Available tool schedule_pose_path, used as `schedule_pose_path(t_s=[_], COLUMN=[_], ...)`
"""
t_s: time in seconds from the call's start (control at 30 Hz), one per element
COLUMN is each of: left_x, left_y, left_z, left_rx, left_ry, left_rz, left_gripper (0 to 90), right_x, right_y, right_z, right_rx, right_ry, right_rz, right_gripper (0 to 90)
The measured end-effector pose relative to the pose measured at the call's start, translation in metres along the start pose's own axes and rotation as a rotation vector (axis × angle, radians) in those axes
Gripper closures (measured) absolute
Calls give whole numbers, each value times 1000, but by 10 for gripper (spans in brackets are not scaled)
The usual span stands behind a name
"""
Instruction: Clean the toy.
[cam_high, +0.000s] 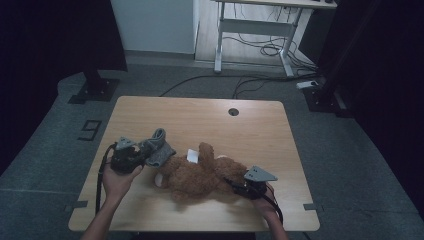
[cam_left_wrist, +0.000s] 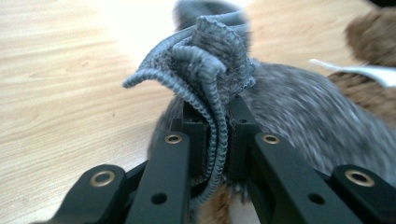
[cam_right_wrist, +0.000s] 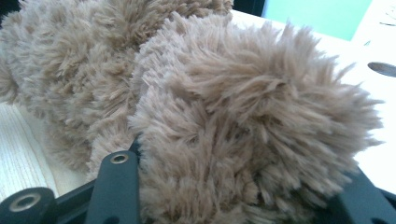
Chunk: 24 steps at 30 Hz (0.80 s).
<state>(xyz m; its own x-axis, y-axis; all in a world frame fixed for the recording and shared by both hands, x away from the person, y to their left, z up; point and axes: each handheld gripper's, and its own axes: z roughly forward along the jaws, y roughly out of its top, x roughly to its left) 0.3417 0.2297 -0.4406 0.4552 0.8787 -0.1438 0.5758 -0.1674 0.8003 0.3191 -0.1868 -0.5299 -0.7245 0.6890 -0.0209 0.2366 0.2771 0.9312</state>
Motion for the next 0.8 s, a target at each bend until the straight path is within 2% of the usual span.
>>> schedule_pose_path(t_s=[0.07,0.17,0.3,0.37,0.43,0.6,0.7,0.73,0.8], left_x=[-11,-37,-73,-98,-124,-176,-197,-201,-205], left_y=[6,18,35,44,51,54,48,45,37], left_z=[-5,-7,0,9,20,48,75,84,103], left_rx=[-45,-87,-108,-107,-97,-59,-6,25,85], left_ry=[-61,-129,-239,-286,-335,-400,-434,-433,-401], left_rz=[0,38,79,118,151,228,223,232,242], left_gripper=[809,810,809,810,809,808,805,804,804], right_x=[0,-1,-1,-1,-2,-2,-2,-2,-1], right_y=[0,-1,-1,-1,-1,-1,-2,-2,-2], right_z=[0,0,0,0,0,0,0,0,0], right_rx=[-2,-5,-5,-7,-8,-7,-6,-7,-10], right_ry=[2,3,5,6,7,9,10,10,6], right_rz=[4,7,8,11,14,14,12,15,10], right_gripper=[473,473,472,472,472,473,472,472,472])
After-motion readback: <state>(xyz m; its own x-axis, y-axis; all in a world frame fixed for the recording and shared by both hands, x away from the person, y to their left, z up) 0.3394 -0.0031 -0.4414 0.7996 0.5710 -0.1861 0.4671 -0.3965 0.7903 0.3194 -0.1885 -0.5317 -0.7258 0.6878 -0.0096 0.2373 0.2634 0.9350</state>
